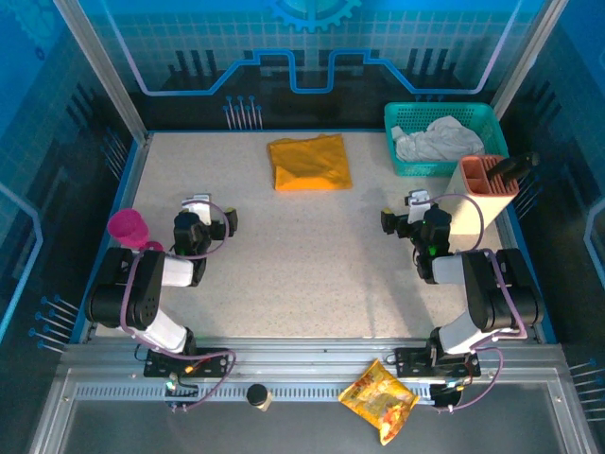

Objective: Fold and stack the t-shirts

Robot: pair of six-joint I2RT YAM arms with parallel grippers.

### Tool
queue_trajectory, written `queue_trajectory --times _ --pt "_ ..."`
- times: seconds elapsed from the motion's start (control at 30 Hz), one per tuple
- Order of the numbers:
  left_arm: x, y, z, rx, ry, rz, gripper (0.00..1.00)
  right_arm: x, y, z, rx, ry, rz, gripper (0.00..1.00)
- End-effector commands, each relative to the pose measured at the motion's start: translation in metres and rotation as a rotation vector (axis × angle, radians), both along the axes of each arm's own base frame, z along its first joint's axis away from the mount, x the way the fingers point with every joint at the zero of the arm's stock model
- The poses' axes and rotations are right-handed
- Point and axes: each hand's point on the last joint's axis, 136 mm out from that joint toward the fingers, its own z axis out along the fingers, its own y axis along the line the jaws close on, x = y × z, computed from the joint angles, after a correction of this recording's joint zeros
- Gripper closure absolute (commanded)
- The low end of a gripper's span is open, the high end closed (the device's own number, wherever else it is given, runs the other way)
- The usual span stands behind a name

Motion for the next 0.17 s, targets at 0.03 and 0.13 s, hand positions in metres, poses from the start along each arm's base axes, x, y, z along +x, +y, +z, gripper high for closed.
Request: queue_trajectory --times 0.03,0.13 --pt "0.0021 -0.0014 0.0068 -0.012 -0.017 -0.013 0.01 -0.0009 -0.0022 0.0006 0.006 -0.002 0.000 0.00" --pt "0.0022 -0.0015 0.0069 -0.012 -0.017 -0.014 0.01 -0.0009 -0.0020 0.0009 0.005 -0.003 0.000 0.00"
